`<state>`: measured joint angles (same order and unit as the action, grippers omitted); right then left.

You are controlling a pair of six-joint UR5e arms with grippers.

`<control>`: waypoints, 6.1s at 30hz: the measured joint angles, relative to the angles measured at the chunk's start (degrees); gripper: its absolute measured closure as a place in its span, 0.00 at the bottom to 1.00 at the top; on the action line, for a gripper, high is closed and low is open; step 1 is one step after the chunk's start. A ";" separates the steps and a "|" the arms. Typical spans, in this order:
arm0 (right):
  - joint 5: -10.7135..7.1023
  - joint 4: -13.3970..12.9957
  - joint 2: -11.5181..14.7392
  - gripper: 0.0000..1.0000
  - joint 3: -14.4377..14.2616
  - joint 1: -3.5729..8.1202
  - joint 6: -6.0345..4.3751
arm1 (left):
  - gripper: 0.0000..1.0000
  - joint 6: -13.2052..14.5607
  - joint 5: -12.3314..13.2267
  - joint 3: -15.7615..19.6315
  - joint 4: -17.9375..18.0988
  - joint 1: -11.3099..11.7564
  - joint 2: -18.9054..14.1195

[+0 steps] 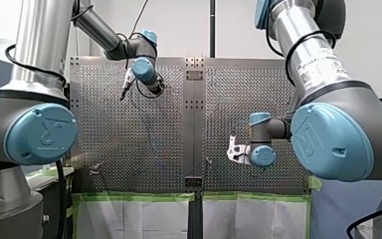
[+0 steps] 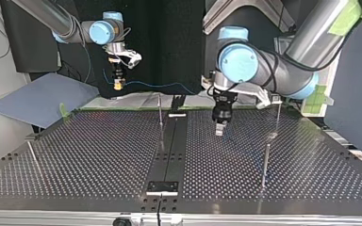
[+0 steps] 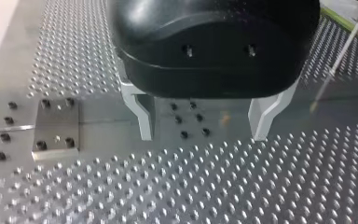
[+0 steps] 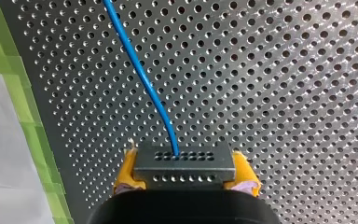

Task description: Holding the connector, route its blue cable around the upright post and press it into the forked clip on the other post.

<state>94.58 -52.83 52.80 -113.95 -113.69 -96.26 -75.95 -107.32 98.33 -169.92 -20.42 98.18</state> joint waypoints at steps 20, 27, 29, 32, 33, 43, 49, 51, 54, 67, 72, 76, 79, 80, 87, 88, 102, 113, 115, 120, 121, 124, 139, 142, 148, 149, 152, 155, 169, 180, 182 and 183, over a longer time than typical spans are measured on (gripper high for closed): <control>0.00 -0.25 -0.10 0.84 0.00 0.08 0.00 | 0.00 2.86 -7.91 -1.11 0.76 5.92 -0.04; 0.00 -0.34 -0.18 0.84 0.00 0.08 0.00 | 0.00 4.13 -6.16 -1.15 2.23 6.65 0.03; 0.00 -0.38 -0.18 0.84 -0.01 0.08 0.00 | 0.00 4.80 -6.21 -1.15 2.45 6.73 0.10; 0.00 -0.40 -0.23 0.84 0.00 0.08 0.00 | 0.00 5.90 -6.72 -1.15 2.64 6.92 0.34; 0.00 -0.41 -0.25 0.84 0.00 0.07 0.00 | 0.00 6.32 -7.11 -1.15 2.69 6.99 0.47; 0.00 -0.53 -0.29 0.84 -0.01 0.08 0.00 | 0.00 10.62 -8.67 -1.13 2.95 7.18 2.62; 0.00 -0.58 -0.36 0.84 -0.01 0.08 0.00 | 0.00 12.33 -8.73 -1.12 3.46 7.15 2.72; 0.00 -0.59 -0.40 0.84 -0.01 0.08 0.00 | 0.00 12.52 -8.78 -1.13 3.50 7.11 2.69; 0.00 -0.61 -0.44 0.84 -0.01 0.08 0.00 | 0.00 12.84 -8.79 -1.13 3.52 6.95 2.62; 0.00 -0.62 -0.61 0.84 -0.01 0.03 -0.02 | 0.00 16.32 -7.40 -1.14 3.58 5.99 2.13; 0.00 -0.86 -0.62 0.84 -0.01 0.01 -0.07 | 0.00 17.45 -7.19 -1.14 4.38 6.27 2.15; 0.00 -1.03 -0.63 0.84 -0.01 0.00 -0.14 | 0.00 17.99 -7.33 -1.14 5.13 6.77 2.16; 0.00 -1.11 -0.63 0.84 -0.01 0.00 -0.19 | 0.00 18.36 -7.53 -1.14 5.43 7.17 2.20; 0.00 -1.14 -0.63 0.84 -0.01 0.00 -0.20 | 0.00 18.45 -7.52 -1.14 5.57 7.29 2.20; -0.10 -1.36 -0.69 0.84 0.00 0.00 -0.36 | 0.00 19.42 -6.41 -1.22 6.24 7.64 2.23; -0.16 -1.37 -0.69 0.84 -0.01 0.00 -0.38 | 0.00 19.58 -6.26 -1.22 6.24 7.65 2.25; -0.37 -1.33 -0.72 0.84 -0.01 0.01 -0.44 | 0.00 21.69 -6.10 -3.04 4.61 7.05 5.37; -0.35 -1.41 -0.74 0.84 0.00 0.00 -0.44 | 0.00 21.98 -7.65 -3.37 4.66 7.22 5.72; -0.35 -1.41 -0.74 0.84 0.00 0.00 -0.44 | 0.00 21.53 -8.09 -3.28 4.60 7.12 5.81; -0.35 -1.52 -0.76 0.84 -0.01 0.00 -0.56 | 0.00 20.83 -9.25 -1.87 5.09 6.86 6.13; -0.35 -1.57 -0.76 0.84 0.00 0.01 -0.60 | 0.00 20.72 -9.54 -1.59 5.23 6.80 6.32; -0.35 -1.70 -0.78 0.84 0.00 0.05 -0.73 | 0.00 20.79 -10.73 -1.07 5.24 6.49 7.35; -0.43 -1.81 -0.80 0.84 0.00 0.01 -0.79 | 0.00 20.78 -15.06 -0.85 7.01 4.71 14.78; -0.43 -1.83 -0.80 0.84 0.00 0.01 -0.79 | 0.00 20.61 -15.09 -0.86 7.87 4.59 16.34; -0.41 -1.98 -0.80 0.84 -0.01 0.03 -0.79 | 0.00 19.84 -15.39 -0.86 9.04 4.39 19.91; -0.41 -1.99 -0.80 0.84 -0.01 0.03 -0.79 | 0.00 19.66 -15.35 -0.86 9.30 4.31 20.46; -0.43 -2.01 -0.80 0.84 -0.01 0.02 -0.79 | 0.00 19.20 -15.18 -0.87 10.37 3.98 22.18; -0.43 -2.02 -0.80 0.84 -0.01 0.01 -0.79 | 0.00 18.88 -15.02 -0.87 11.38 3.66 23.92; -0.44 -1.86 -0.79 0.84 -0.01 -0.01 -0.79 | 0.00 16.35 -14.24 -0.88 14.44 3.93 28.56; -0.44 -1.85 -0.80 0.84 0.00 -0.23 -0.79 | 0.00 13.60 -11.69 -1.03 15.10 4.46 28.84; -0.44 -1.85 -0.80 0.84 -0.01 -0.29 -0.79 | 0.00 13.30 -11.47 -1.43 14.89 4.41 29.27; -0.44 -1.85 -0.80 0.84 0.00 -0.31 -0.79 | 0.00 13.20 -11.37 -1.83 14.56 4.30 29.71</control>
<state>94.14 -54.68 52.00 -113.95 -114.00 -97.05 -62.75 -118.69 96.49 -155.36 -16.12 127.89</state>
